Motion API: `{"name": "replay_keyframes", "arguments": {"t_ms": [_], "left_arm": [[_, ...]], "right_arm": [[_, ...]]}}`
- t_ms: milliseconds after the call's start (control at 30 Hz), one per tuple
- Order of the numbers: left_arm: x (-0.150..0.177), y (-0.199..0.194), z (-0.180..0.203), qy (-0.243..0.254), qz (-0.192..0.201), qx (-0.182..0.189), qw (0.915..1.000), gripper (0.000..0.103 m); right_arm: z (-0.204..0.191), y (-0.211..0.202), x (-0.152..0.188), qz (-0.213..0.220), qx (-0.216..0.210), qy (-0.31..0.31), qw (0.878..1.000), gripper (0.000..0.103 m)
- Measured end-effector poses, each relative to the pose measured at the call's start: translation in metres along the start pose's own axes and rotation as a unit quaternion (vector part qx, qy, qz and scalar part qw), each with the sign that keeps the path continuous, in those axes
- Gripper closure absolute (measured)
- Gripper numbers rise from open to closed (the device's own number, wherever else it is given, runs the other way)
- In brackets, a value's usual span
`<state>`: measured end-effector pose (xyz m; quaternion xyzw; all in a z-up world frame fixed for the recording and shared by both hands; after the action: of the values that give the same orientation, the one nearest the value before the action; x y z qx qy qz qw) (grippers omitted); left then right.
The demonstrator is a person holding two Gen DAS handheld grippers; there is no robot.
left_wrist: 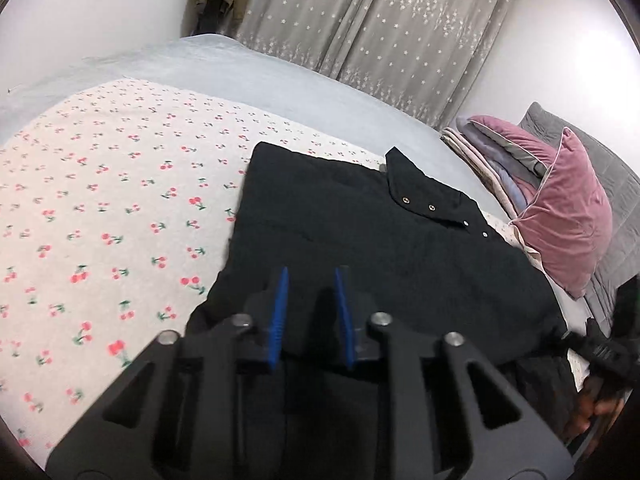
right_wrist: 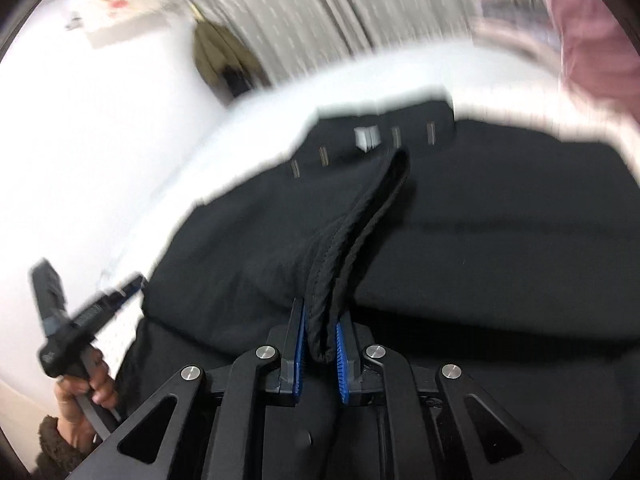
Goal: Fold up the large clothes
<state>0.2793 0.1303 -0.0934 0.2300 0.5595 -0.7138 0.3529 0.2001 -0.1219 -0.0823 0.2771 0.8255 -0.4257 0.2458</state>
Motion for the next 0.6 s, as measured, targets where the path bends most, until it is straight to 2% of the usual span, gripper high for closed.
{"name": "replay_keyframes", "arguments": {"t_ms": [33,100,133,200,333,433,500,533,567,600], "left_arm": [[0.004,0.008,0.005,0.008,-0.008,-0.004,0.9999,0.079],[0.015,0.027,0.020,0.033,-0.036,-0.023,0.9985,0.079],[0.021,0.030,0.021,0.048,-0.045,-0.038,0.9971,0.079],[0.025,0.031,0.027,0.069,-0.044,-0.056,0.9950,0.079],[0.028,0.026,0.029,0.086,-0.040,-0.071,0.9929,0.078],[0.027,0.019,0.033,0.083,-0.038,-0.059,0.9940,0.060],[0.024,0.012,0.035,0.081,-0.026,-0.058,0.9947,0.050],[0.022,0.011,0.037,0.079,-0.022,-0.059,0.9949,0.049],[0.022,0.010,0.037,0.075,-0.022,-0.059,0.9952,0.049],[0.022,0.010,0.037,0.072,-0.023,-0.058,0.9954,0.049]], "right_arm": [[0.004,-0.003,-0.006,0.011,0.006,-0.001,1.000,0.091],[0.018,0.002,-0.003,0.001,0.034,-0.007,0.999,0.091],[0.023,0.008,0.003,-0.011,0.045,-0.009,0.999,0.091],[0.041,0.028,0.030,-0.063,0.067,0.001,0.996,0.089],[0.041,0.021,0.045,-0.064,0.048,0.031,0.996,0.080],[0.039,0.003,0.043,-0.076,0.029,0.059,0.995,0.077],[0.034,-0.016,0.033,-0.052,0.015,0.062,0.997,0.070],[0.032,-0.024,0.027,-0.039,0.011,0.061,0.997,0.058],[0.029,-0.033,0.017,-0.015,0.003,0.063,0.998,0.040],[0.027,-0.038,0.008,0.006,-0.007,0.064,0.998,0.031]]}}
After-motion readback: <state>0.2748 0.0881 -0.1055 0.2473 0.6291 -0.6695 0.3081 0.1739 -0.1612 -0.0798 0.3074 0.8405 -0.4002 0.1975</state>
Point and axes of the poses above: each gripper's, at about its wrist camera, not at the fingertips, and y roughly the way its jaws point, z to its right, x to its underside, the point moved 8 cm from there along y, roughly the way its jaws point, and after that the axes turned 8 degrees about -x, right-handed, at the moved point
